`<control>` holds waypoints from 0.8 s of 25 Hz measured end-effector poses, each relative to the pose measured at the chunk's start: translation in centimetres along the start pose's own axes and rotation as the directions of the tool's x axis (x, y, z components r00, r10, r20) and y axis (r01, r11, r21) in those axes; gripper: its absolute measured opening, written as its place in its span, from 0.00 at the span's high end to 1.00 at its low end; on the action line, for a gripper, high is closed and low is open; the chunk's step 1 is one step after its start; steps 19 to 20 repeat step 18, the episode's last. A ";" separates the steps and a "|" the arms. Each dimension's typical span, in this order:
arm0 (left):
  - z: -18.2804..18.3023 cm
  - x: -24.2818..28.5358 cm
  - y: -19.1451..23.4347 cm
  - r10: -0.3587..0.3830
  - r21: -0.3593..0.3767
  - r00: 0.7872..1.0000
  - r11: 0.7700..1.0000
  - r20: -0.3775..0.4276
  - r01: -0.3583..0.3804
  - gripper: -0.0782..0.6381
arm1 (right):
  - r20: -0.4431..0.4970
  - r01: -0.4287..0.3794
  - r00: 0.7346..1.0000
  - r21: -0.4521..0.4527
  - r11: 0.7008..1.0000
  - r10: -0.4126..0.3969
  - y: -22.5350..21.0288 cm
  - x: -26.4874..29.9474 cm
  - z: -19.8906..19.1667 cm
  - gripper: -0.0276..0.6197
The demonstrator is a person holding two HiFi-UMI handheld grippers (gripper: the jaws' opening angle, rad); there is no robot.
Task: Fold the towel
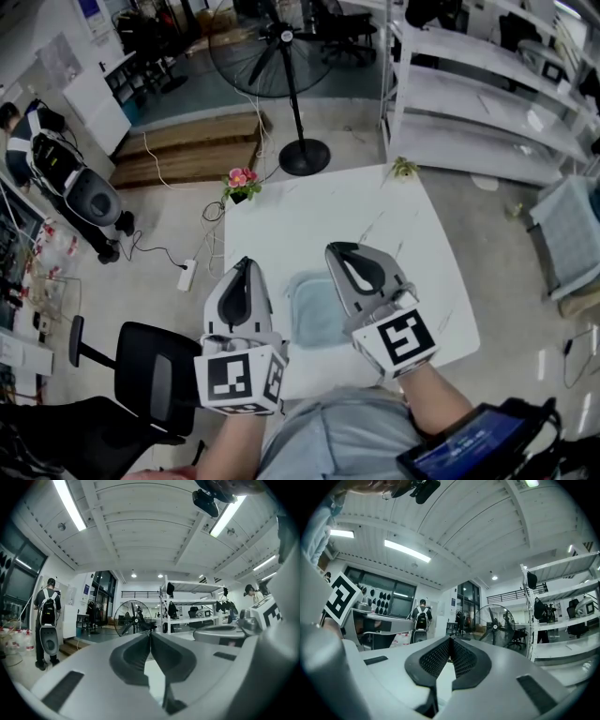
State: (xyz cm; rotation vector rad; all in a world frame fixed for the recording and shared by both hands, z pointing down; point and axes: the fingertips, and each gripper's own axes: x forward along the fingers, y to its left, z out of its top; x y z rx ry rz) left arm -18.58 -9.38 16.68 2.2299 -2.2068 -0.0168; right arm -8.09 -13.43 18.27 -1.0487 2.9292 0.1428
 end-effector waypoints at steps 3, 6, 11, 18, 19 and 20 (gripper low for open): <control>0.0 0.0 -0.1 -0.001 0.002 1.000 1.000 0.001 0.001 0.88 | 0.004 0.001 1.000 -0.003 1.000 -0.001 0.0 0.1 0.1 0.94; 0.0 0.0 -0.2 -0.002 0.008 1.000 1.000 0.001 0.002 0.88 | 0.007 0.002 1.000 -0.008 1.000 -0.002 0.0 0.1 0.2 0.94; 0.1 -0.1 -0.2 -0.006 0.020 1.000 1.000 0.005 0.006 0.88 | 0.009 0.002 1.000 -0.012 1.000 -0.002 0.1 0.1 0.3 0.94; 0.0 0.1 -0.4 -0.006 0.024 1.000 1.000 -0.005 0.006 0.88 | 0.012 0.001 1.000 -0.016 1.000 -0.001 0.0 0.2 0.3 0.94; 0.0 0.1 -0.4 -0.006 0.024 1.000 1.000 -0.005 0.006 0.88 | 0.012 0.001 1.000 -0.016 1.000 -0.001 0.0 0.2 0.3 0.94; 0.0 0.1 -0.4 -0.006 0.024 1.000 1.000 -0.005 0.006 0.88 | 0.012 0.001 1.000 -0.016 1.000 -0.001 0.0 0.2 0.3 0.94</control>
